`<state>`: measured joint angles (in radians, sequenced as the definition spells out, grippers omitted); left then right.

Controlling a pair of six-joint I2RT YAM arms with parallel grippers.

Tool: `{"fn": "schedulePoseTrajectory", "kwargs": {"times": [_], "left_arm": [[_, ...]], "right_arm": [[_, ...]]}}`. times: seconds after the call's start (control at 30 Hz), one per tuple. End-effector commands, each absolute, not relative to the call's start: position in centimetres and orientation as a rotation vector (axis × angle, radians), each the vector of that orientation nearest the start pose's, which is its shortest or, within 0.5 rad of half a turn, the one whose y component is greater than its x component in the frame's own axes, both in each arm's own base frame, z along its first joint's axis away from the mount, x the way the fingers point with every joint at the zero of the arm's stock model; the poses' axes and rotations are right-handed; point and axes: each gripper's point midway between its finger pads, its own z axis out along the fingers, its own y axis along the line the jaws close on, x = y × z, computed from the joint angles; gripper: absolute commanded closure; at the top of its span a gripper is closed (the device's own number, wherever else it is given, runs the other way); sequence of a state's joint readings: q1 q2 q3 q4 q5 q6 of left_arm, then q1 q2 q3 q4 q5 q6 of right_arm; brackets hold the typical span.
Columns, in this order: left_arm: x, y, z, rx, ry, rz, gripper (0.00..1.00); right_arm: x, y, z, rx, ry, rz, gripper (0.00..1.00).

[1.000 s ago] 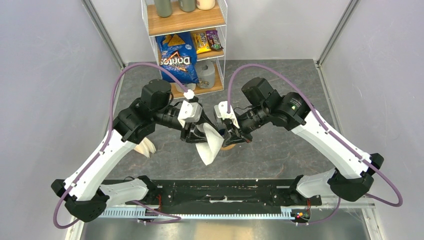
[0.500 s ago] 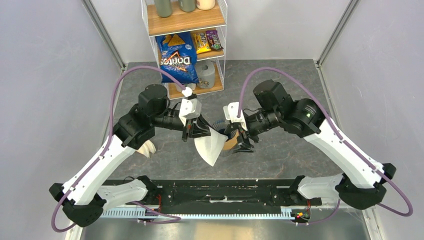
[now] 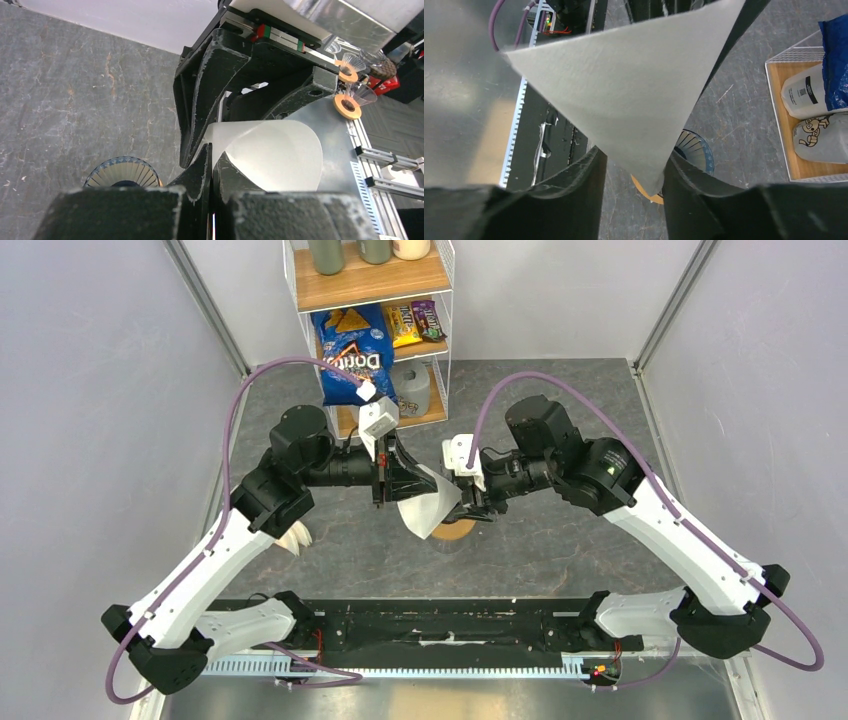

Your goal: Place the coffee filter in the dripper

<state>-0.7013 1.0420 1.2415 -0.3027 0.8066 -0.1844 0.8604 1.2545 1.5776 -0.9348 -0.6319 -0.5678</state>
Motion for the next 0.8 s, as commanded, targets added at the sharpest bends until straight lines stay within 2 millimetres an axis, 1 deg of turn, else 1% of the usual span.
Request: {"fn": "schedulePoseTrajectory", "kwargs": {"times": [0.0,0.17,0.3,0.33,0.37,0.4,0.43,0.5,0.6,0.67,0.7,0.73,0.77], "left_arm": [[14.6,-29.5,39.3,1.007,1.505,-1.348,0.98],[14.2,-29.2,38.8,1.070,1.483,-1.315,0.98],[13.9,-29.1,38.7,1.129,1.444,-1.297,0.96],[13.9,-29.1,38.6,1.140,1.441,-1.295,0.95],[13.8,-29.1,38.5,1.150,1.440,-1.293,0.91],[13.8,-29.1,38.4,1.160,1.439,-1.290,0.85],[13.7,-29.0,38.4,1.172,1.435,-1.287,0.83],[13.6,-29.0,38.1,1.190,1.435,-1.278,0.82],[13.2,-28.7,38.0,1.244,1.402,-1.264,0.84],[12.8,-28.6,37.8,1.291,1.372,-1.255,0.85],[12.4,-28.5,37.6,1.318,1.357,-1.259,0.86],[12.3,-28.4,37.6,1.327,1.355,-1.261,0.87],[12.3,-28.4,37.4,1.327,1.363,-1.263,0.90]], "right_arm": [[14.9,30.2,35.3,-1.635,1.327,0.826,0.56],[14.0,29.9,35.3,-1.652,1.312,0.862,0.68],[13.1,29.8,35.4,-1.671,1.299,0.904,0.73],[13.0,29.8,35.4,-1.675,1.300,0.915,0.73],[12.8,29.8,35.4,-1.678,1.300,0.923,0.74],[12.6,29.8,35.5,-1.682,1.298,0.932,0.75],[12.5,29.8,35.5,-1.686,1.299,0.939,0.75],[12.2,29.7,35.5,-1.692,1.300,0.952,0.75],[11.9,29.5,35.4,-1.702,1.307,0.970,0.71],[11.8,29.5,35.4,-1.701,1.317,0.975,0.61],[11.7,29.4,35.3,-1.698,1.327,0.977,0.54],[11.8,29.4,35.3,-1.693,1.334,0.975,0.49],[11.8,29.3,35.3,-1.691,1.342,0.974,0.48]]}}
